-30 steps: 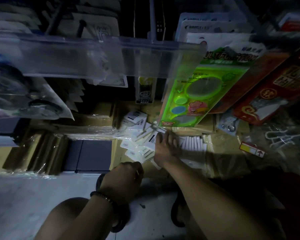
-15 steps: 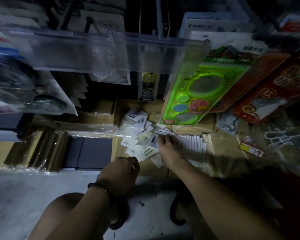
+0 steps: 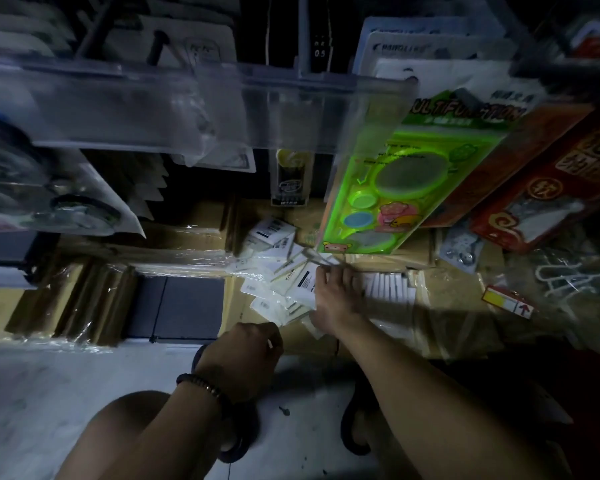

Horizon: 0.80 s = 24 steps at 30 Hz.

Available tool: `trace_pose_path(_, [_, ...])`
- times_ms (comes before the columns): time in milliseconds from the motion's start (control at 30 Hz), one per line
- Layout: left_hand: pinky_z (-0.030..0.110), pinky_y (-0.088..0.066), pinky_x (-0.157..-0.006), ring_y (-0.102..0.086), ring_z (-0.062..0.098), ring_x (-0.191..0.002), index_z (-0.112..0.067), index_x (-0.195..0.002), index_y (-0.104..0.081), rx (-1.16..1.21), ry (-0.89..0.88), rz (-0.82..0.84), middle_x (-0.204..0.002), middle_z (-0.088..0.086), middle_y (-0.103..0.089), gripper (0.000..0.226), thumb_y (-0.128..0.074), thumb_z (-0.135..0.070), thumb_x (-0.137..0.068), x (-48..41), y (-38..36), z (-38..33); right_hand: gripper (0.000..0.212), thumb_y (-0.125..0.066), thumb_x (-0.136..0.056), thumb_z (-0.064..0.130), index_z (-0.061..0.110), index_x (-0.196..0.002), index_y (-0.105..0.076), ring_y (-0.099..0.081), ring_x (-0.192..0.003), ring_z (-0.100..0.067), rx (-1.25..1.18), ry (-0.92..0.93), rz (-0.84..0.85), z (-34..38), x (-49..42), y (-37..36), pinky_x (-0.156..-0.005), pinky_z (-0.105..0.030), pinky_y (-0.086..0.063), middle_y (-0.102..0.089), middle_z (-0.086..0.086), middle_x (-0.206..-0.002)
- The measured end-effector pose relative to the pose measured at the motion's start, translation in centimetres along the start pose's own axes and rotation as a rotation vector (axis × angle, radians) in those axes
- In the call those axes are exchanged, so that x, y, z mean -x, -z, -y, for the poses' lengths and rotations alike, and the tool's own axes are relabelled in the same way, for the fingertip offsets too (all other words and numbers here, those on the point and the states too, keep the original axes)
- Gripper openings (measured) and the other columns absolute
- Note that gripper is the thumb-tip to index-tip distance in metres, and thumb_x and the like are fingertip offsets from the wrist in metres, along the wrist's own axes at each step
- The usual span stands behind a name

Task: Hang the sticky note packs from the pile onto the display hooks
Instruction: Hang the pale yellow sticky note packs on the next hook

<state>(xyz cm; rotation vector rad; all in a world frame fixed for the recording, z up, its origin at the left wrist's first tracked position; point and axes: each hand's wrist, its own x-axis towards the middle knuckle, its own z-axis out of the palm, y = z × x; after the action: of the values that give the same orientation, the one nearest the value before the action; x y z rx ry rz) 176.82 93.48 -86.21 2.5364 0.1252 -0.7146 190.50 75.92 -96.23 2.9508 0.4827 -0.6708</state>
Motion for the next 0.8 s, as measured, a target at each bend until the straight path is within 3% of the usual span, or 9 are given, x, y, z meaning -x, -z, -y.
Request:
trace_pose_path(100, [0.038, -0.064, -0.086, -0.071, 0.015, -0.098, -0.035, -0.117, -0.066, 0.005, 0.002, 0.001, -0.117, -0.006, -0.073, 0.016, -0.054, -0.037, -0.107, -0.6, 0.6, 0.2, 0.085, -0.077, -0.084, 0.039, 0.013, -0.149, -0.03, -0.031, -0.141, -0.048, 0.063, 0.003, -0.02, 0.6, 0.3, -0.3, -0.12, -0.059, -0.028, -0.03, -0.03, -0.154])
trace_pose_path(200, [0.036, -0.062, -0.081, -0.071, 0.017, -0.095, -0.036, -0.115, -0.066, -0.008, 0.0, -0.04, -0.114, -0.006, -0.074, 0.017, -0.053, -0.04, -0.106, -0.9, 0.8, 0.0, 0.076, -0.068, -0.09, 0.027, 0.01, -0.153, -0.028, -0.035, -0.141, -0.05, 0.015, 0.005, 0.041, 0.7, 0.5, 0.4, -0.113, -0.063, -0.039, -0.033, -0.032, -0.154])
trace_pose_path(333, [0.038, -0.062, -0.079, -0.071, 0.018, -0.093, -0.037, -0.111, -0.066, 0.009, -0.004, -0.05, -0.111, -0.007, -0.075, 0.017, -0.052, -0.042, -0.105, -0.7, 0.4, 0.1, 0.063, -0.059, -0.104, 0.019, 0.016, -0.16, -0.03, -0.064, -0.12, -0.043, -0.157, 0.101, 0.046, -0.6, 0.7, 2.6, -0.095, -0.049, -0.059, -0.056, -0.026, -0.142])
trace_pose_path(467, [0.039, -0.062, -0.083, -0.072, 0.019, -0.094, -0.033, -0.113, -0.07, 0.037, -0.009, -0.071, -0.112, -0.003, -0.075, 0.022, -0.051, -0.043, -0.107, -0.3, 0.4, 0.6, 0.071, -0.062, -0.1, 0.017, 0.033, -0.163, -0.034, -0.065, -0.117, -0.038, -0.104, 0.254, 0.003, -3.2, 2.7, 6.2, -0.092, -0.049, -0.06, -0.062, -0.017, -0.137])
trace_pose_path(567, [0.039, -0.06, -0.085, -0.071, 0.019, -0.095, -0.029, -0.113, -0.071, 0.037, -0.012, -0.071, -0.112, 0.0, -0.075, 0.025, -0.052, -0.045, -0.108, 0.0, 0.4, 1.1, 0.058, -0.059, -0.105, 0.028, 0.028, -0.16, -0.043, -0.062, -0.124, -0.041, -0.121, 0.236, 0.013, -4.4, 5.4, 9.0, -0.096, -0.047, -0.056, -0.063, -0.016, -0.143])
trace_pose_path(633, [0.037, -0.059, -0.086, -0.07, 0.018, -0.096, -0.029, -0.108, -0.07, 0.061, -0.01, -0.068, -0.113, 0.0, -0.076, 0.023, -0.054, -0.045, -0.107, 0.1, 0.5, 1.1, 0.046, -0.057, -0.101, 0.035, 0.022, -0.145, -0.059, -0.065, -0.118, -0.04, -0.221, 0.199, -0.009, -4.8, 7.8, 10.3, -0.091, -0.045, -0.056, -0.069, -0.017, -0.131])
trace_pose_path(700, [0.034, -0.057, -0.086, -0.07, 0.015, -0.097, -0.031, -0.109, -0.067, 0.148, 0.012, -0.041, -0.115, -0.002, -0.076, 0.022, -0.056, -0.05, -0.105, 0.2, 0.7, 0.8, 0.037, -0.056, -0.089, 0.045, 0.02, -0.111, -0.071, -0.072, -0.095, -0.031, -0.395, 0.161, -0.056, -4.5, 10.1, 10.5, -0.075, -0.043, -0.057, -0.076, -0.009, -0.1])
trace_pose_path(733, [0.033, -0.057, -0.084, -0.07, 0.014, -0.097, -0.031, -0.114, -0.066, 0.234, 0.038, -0.017, -0.117, -0.003, -0.076, 0.028, -0.057, -0.055, -0.104, 0.5, 1.0, 0.4, 0.033, -0.057, -0.084, 0.046, 0.018, -0.096, -0.07, -0.072, -0.082, -0.024, -0.519, 0.139, -0.063, -4.5, 11.1, 10.4, -0.067, -0.042, -0.057, -0.074, -0.004, -0.086])
trace_pose_path(800, [0.038, -0.061, -0.084, -0.072, 0.017, -0.097, -0.029, -0.123, -0.063, 0.5, 0.107, 0.024, -0.12, -0.001, -0.072, 0.054, -0.052, -0.075, -0.096, 1.3, 1.7, -0.5, 0.021, -0.068, -0.086, 0.038, 0.018, -0.086, -0.07, -0.073, -0.071, -0.018, -0.815, 0.101, -0.022, -3.9, 13.5, 10.2, -0.062, -0.043, -0.059, -0.075, -0.003, -0.078])
